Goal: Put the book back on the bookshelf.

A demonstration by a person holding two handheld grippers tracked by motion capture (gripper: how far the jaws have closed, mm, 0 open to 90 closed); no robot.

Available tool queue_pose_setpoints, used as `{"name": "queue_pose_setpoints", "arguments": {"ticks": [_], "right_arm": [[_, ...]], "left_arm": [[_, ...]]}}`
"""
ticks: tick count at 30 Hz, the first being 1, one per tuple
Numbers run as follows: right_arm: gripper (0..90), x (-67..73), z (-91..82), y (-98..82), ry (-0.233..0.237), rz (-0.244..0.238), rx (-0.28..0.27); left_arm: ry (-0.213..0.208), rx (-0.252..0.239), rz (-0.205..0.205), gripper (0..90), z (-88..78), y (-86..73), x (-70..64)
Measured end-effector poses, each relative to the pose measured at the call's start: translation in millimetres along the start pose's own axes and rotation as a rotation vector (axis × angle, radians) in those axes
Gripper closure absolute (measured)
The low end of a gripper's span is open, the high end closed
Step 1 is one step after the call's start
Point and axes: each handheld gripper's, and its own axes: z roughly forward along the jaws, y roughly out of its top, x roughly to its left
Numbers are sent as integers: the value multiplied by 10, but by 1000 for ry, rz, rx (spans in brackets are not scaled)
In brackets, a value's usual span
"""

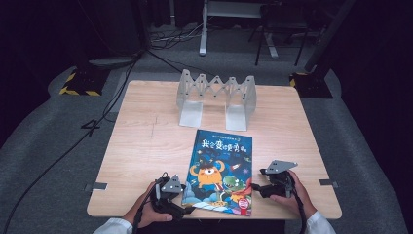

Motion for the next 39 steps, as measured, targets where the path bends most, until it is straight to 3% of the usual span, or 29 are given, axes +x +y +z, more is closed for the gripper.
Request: {"name": "queue_pose_setpoints", "arguments": {"ticks": [3, 9, 14, 16, 23, 26, 28, 34, 39], "right_arm": [[401, -29, 28, 22, -46, 24, -24], [459, -60, 84, 101, -129, 18, -27], [382, -144, 73, 54, -69, 73, -30], [357, -131, 43, 31, -59, 61, -19], [304, -49, -46, -10, -30, 31, 34], [277, -6, -69, -10, -18, 18, 64], [259, 20, -94, -16, -7, 8, 86], [253, 135, -170, -37, 20, -18, 147], [274, 260, -236, -37, 42, -50, 216]], "left_arm": [[-4, 0, 11, 204, 19, 12, -20], [-7, -1, 8, 210, 47, 43, -32], [6, 1, -2, 247, 24, 31, -21], [38, 11, 14, 236, -2, 6, -17], [116, 21, -11, 221, -123, -91, 77], [181, 22, 12, 218, -159, -140, 136], [197, 18, 7, 216, -167, -147, 180], [212, -9, -1, 195, -145, -147, 259], [209, -14, 5, 195, -75, -93, 210]]}}
